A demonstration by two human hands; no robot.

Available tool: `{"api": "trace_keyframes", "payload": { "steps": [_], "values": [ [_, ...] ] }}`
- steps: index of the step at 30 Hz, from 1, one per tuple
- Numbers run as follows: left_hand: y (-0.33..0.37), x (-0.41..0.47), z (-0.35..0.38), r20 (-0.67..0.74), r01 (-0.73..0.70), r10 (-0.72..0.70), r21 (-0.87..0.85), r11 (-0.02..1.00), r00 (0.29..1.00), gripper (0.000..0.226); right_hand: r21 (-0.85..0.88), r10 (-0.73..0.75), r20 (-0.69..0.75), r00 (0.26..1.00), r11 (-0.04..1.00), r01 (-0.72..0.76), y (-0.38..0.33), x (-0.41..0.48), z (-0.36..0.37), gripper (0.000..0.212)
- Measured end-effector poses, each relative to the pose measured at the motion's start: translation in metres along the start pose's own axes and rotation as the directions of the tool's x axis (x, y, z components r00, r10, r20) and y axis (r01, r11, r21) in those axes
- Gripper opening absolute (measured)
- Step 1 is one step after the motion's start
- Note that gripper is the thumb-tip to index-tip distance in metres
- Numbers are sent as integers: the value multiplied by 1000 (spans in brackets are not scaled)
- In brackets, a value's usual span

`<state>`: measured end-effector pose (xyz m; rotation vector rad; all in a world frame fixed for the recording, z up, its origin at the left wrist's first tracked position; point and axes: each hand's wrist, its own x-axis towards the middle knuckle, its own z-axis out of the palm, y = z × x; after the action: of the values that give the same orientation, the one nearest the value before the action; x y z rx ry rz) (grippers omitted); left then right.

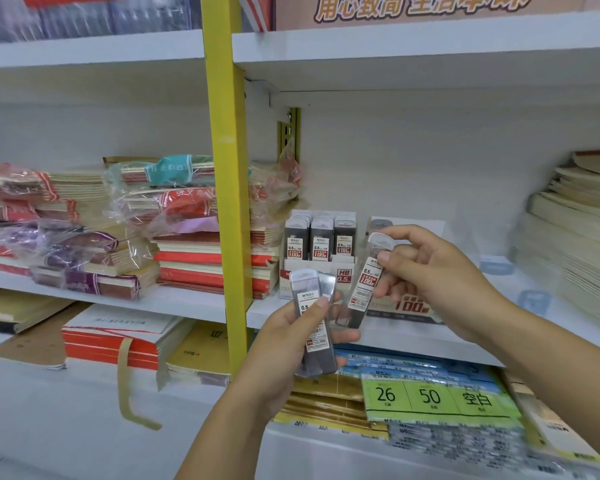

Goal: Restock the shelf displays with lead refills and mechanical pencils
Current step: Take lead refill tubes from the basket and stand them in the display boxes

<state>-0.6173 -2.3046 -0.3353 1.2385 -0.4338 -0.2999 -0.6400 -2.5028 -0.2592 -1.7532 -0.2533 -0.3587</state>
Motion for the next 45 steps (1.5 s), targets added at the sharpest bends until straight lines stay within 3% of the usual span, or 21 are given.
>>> {"api": "trace_keyframes", "payload": {
  "steps": [10, 14, 17, 20, 24, 29, 32, 39, 42, 45],
  "values": [
    [-4, 2, 0, 11, -22, 22, -2, 1000, 1000, 27, -101, -25, -64, 998, 995, 18, 0, 1, 2, 18],
    [-7, 6, -6, -54, -47, 44, -52, 998, 998, 34, -229, -170, -198, 965, 965, 124, -14, 17, -6, 12],
    [-6, 9, -15, -101, -86, 81, -51, 995, 992, 41, -270, -303, -170, 938, 930, 251, -28, 38, -5, 11],
    [-5, 11, -21, -130, -126, 115, -80, 989, 985, 37, -498, -376, -95, 922, 820, 283, -29, 59, 1, 14],
    [-5, 12, -27, -143, -143, 133, -64, 988, 981, 33, -734, -360, 29, 933, 625, 264, -19, 80, 5, 15],
    [-3, 11, -31, -137, -117, 117, 7, 993, 984, 25, -782, -251, 61, 966, 589, 203, -7, 97, 5, 20],
    [-3, 10, -33, -138, -95, 95, 13, 995, 986, 16, -874, -293, 89, 952, 435, 215, 0, 103, 5, 16],
    [1, 6, -35, -137, -116, 118, 19, 993, 984, 40, -954, -375, 23, 927, 269, 132, -2, 97, 9, 23],
    [2, 5, -34, -135, -119, 120, 21, 993, 983, 32, -909, -420, 50, 906, 356, 215, -10, 74, 17, 24],
    [3, 3, -29, -93, -116, 121, 52, 992, 988, 25, -705, -277, 151, 949, 642, 300, -19, 46, 35, 14]
  ]
}}
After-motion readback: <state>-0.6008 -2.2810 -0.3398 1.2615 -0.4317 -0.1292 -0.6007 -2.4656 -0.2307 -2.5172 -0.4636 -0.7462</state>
